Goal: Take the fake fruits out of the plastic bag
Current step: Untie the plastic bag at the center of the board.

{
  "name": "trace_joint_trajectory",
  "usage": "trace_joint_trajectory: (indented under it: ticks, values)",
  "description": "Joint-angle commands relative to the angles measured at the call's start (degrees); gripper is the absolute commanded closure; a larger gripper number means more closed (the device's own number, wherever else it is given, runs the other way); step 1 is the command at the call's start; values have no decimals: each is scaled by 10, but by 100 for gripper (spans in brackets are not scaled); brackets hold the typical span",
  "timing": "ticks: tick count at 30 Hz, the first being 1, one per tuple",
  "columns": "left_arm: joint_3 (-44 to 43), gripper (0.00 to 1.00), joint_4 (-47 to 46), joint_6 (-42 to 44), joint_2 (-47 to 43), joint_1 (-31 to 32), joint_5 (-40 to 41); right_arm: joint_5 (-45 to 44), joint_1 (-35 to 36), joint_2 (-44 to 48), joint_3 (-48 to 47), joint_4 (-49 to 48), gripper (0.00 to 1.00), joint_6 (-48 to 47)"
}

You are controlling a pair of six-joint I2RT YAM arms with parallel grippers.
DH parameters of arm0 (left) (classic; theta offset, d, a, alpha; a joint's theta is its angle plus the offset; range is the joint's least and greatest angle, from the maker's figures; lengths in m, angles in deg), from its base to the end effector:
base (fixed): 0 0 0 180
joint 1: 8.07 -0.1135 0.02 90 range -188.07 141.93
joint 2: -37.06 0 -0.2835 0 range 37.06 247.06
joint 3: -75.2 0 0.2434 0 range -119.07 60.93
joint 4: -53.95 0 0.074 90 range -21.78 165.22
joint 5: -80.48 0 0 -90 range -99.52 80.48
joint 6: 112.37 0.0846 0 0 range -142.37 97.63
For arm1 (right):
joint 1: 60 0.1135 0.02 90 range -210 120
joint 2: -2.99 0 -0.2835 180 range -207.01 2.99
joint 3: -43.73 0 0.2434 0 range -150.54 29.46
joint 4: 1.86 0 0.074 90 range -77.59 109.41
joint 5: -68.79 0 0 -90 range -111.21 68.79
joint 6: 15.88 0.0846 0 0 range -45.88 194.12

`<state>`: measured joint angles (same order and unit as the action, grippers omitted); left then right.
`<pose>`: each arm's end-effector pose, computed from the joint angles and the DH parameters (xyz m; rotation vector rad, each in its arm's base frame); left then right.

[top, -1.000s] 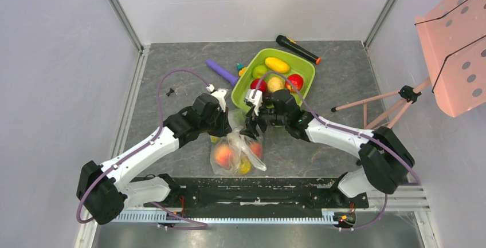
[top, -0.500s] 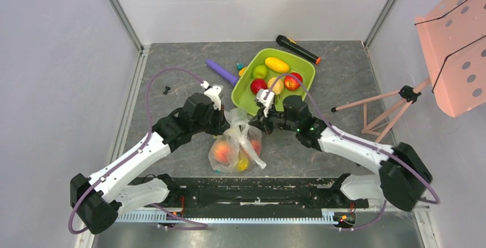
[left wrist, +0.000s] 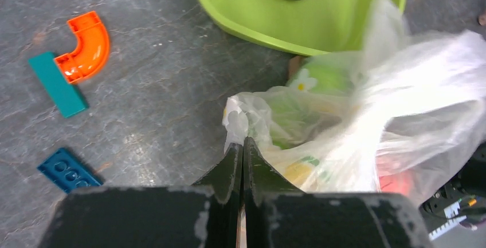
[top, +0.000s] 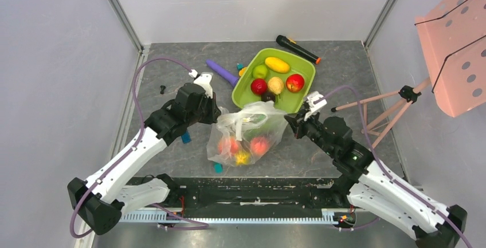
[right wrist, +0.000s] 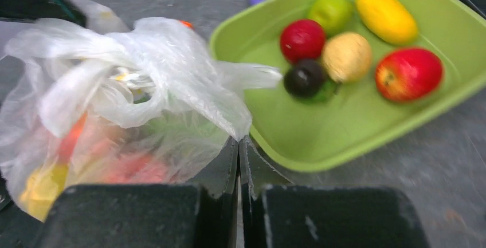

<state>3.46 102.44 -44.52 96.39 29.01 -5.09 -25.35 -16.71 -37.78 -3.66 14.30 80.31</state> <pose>0.1963 -0.1401 0.3164 0.2475 2.2286 -0.4881 0.1521 0.1349 0.3004 -0.5119 1.6956 0.5687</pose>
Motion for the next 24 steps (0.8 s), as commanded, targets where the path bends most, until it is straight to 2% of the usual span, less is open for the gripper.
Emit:
trace_joint_trajectory:
  ticks: [1, 5, 10, 14, 20, 24]
  values:
    - [-13, 98, 11, 22, 2, -45, 40, -175, -4, 71, 27, 65, 100, 59]
    - [3, 98, 1, 6, 14, -79, 29, -207, -4, 102, 51, 79, 100, 76]
    - [-6, 98, -26, -10, -1, -93, 23, -163, -4, 168, 39, 70, 100, 57]
    - [-9, 98, -82, -8, -2, -93, -80, -91, -4, 201, -1, 67, 100, 34]
    - [-36, 98, -114, -3, 27, -91, -225, -4, -3, 187, -79, 81, 100, 31]
    - [-48, 98, -123, 3, 49, -78, -254, 73, -4, 178, -96, 59, 100, 34]
